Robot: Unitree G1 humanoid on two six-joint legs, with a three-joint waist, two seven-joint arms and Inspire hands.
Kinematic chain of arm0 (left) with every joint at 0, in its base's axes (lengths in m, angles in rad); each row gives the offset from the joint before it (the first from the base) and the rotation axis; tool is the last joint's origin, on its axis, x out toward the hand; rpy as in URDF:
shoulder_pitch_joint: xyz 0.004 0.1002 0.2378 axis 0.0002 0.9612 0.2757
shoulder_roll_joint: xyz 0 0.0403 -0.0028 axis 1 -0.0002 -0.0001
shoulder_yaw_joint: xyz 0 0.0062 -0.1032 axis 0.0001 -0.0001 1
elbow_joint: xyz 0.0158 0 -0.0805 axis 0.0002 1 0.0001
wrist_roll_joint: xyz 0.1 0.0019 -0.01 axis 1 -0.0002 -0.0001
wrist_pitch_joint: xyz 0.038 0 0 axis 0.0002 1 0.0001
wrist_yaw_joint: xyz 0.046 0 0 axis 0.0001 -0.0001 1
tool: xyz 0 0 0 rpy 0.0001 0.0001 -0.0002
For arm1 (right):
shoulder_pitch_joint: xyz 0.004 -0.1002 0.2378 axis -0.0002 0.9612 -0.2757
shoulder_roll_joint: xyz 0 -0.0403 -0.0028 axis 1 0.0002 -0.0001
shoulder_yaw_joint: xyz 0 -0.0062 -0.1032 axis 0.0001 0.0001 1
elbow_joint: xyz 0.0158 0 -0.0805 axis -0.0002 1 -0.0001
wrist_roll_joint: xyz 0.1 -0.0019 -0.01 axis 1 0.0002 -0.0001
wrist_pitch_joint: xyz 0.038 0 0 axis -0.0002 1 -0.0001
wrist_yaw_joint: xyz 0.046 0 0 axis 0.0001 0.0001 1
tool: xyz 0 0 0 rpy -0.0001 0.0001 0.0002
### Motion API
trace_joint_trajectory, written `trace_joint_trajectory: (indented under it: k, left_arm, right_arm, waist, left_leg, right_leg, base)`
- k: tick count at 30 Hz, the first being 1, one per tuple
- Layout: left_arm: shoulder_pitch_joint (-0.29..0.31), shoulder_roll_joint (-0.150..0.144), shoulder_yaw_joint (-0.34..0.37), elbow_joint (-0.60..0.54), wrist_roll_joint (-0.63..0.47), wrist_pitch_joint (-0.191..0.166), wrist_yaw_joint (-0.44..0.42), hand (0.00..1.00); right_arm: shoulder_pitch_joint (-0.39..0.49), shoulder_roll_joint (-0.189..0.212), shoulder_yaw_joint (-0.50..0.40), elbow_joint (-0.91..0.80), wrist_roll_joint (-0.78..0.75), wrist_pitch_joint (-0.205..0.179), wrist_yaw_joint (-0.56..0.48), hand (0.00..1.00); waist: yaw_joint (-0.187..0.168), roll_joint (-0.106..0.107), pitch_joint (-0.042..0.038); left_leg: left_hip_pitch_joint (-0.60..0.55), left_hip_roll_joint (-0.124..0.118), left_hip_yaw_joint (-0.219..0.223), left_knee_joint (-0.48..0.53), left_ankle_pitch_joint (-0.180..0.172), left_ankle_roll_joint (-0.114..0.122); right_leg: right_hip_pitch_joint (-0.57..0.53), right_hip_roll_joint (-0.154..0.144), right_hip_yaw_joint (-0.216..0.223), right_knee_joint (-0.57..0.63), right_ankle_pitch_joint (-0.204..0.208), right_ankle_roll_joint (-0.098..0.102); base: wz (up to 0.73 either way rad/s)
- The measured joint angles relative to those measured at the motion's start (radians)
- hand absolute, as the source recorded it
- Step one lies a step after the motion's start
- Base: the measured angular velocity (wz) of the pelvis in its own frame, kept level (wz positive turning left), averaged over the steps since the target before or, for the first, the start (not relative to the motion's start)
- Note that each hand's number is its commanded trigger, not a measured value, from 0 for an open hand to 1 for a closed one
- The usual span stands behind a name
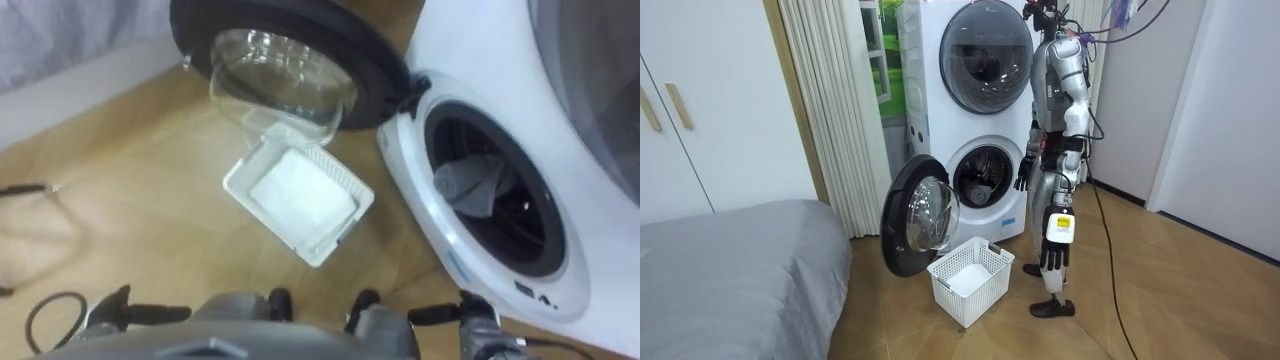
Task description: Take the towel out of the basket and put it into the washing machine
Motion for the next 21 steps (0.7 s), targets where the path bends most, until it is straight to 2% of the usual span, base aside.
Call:
trace_joint_trajectory:
  k: [7, 11, 15, 16, 21]
  left_arm:
    - [0.037, -0.024, 0.104, -0.026, 0.040, 0.010, 0.001, 0.00]
    - [0.045, -0.034, 0.144, -0.021, 0.049, 0.030, 0.000, 0.00]
    - [0.053, -0.043, 0.151, -0.017, 0.059, 0.042, 0.000, 0.00]
    - [0.055, -0.049, 0.151, -0.017, 0.059, 0.049, 0.000, 0.00]
    - [0.072, -0.075, 0.150, -0.017, 0.058, 0.071, -0.018, 0.00]
  right_arm:
    - [0.072, 0.005, -0.032, -0.046, -0.014, 0.000, 0.049, 0.00]
    - [0.084, 0.011, -0.066, -0.050, -0.047, 0.007, 0.086, 0.00]
    - [0.083, 0.018, -0.088, -0.049, -0.049, 0.022, 0.111, 0.00]
    - [0.083, 0.018, -0.088, -0.050, -0.049, 0.022, 0.120, 0.00]
    - [0.082, 0.019, -0.088, -0.049, -0.049, 0.035, 0.145, 0.00]
  waist:
    - [0.000, -0.011, -0.0055]
    - [0.000, -0.023, -0.0081]
    - [-0.001, -0.021, -0.0076]
    - [-0.002, -0.021, -0.0056]
    - [-0.004, -0.023, -0.0066]
  left_leg:
    - [0.129, 0.001, 0.006, -0.058, 0.006, -0.010]
    - [0.171, 0.000, 0.011, -0.069, 0.006, -0.010]
    - [0.191, 0.000, 0.012, -0.079, 0.006, -0.010]
    - [0.198, 0.001, 0.012, -0.083, 0.005, -0.011]
    - [0.206, 0.004, 0.013, -0.082, 0.004, -0.013]
  right_leg:
    - [0.117, 0.013, 0.002, -0.052, -0.003, 0.004]
    - [0.159, 0.014, 0.016, -0.066, -0.004, 0.005]
    - [0.176, 0.017, 0.025, -0.066, -0.004, 0.005]
    - [0.185, 0.018, 0.026, -0.066, -0.004, 0.005]
    - [0.192, 0.022, 0.025, -0.066, -0.003, 0.004]
  base:
    - [-0.03]
    - [-0.04]
    - [-0.02]
    - [0.00]
    - [0.00]
